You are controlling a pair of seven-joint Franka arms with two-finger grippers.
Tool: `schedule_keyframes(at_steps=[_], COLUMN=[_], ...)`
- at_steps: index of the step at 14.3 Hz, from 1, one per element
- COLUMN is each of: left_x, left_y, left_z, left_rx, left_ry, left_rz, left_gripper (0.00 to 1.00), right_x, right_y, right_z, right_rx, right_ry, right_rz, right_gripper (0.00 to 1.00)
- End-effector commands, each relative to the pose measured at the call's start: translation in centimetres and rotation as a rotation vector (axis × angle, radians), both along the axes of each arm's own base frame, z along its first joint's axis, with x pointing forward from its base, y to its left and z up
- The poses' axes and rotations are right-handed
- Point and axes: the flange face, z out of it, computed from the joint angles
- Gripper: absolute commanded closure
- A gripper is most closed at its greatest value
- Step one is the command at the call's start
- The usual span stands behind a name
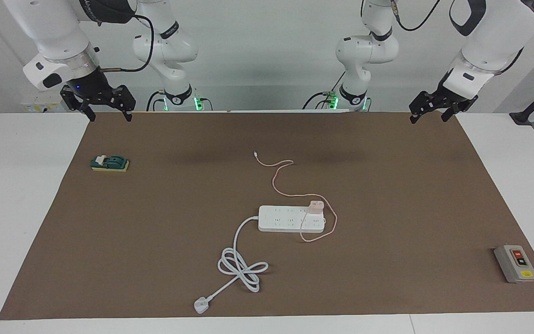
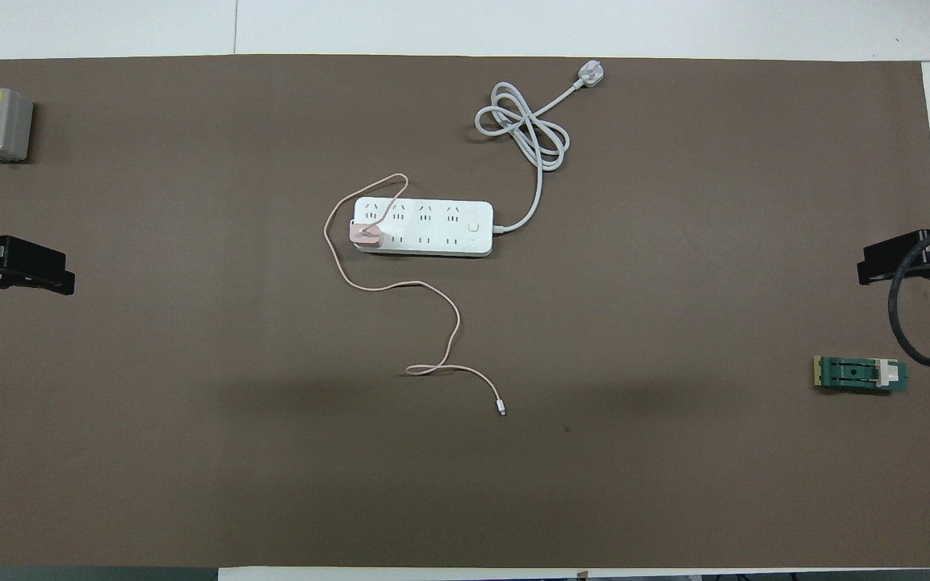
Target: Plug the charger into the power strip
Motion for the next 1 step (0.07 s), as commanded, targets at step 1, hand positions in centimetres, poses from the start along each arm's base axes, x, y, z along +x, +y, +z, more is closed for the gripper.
schedule_keyframes(at_steps=[1], left_x=[-0.94], left_y=[0.01], left_z=[0.05], left_rx=[0.015], left_ry=[-0.012], left_rz=[0.003], left_gripper=[0.0], right_x=[-0.11], right_y=[-0.25], right_z=[0.31], right_rx=[0.019], right_ry=[-0.003], right_rz=[0.012], right_gripper=[0.0])
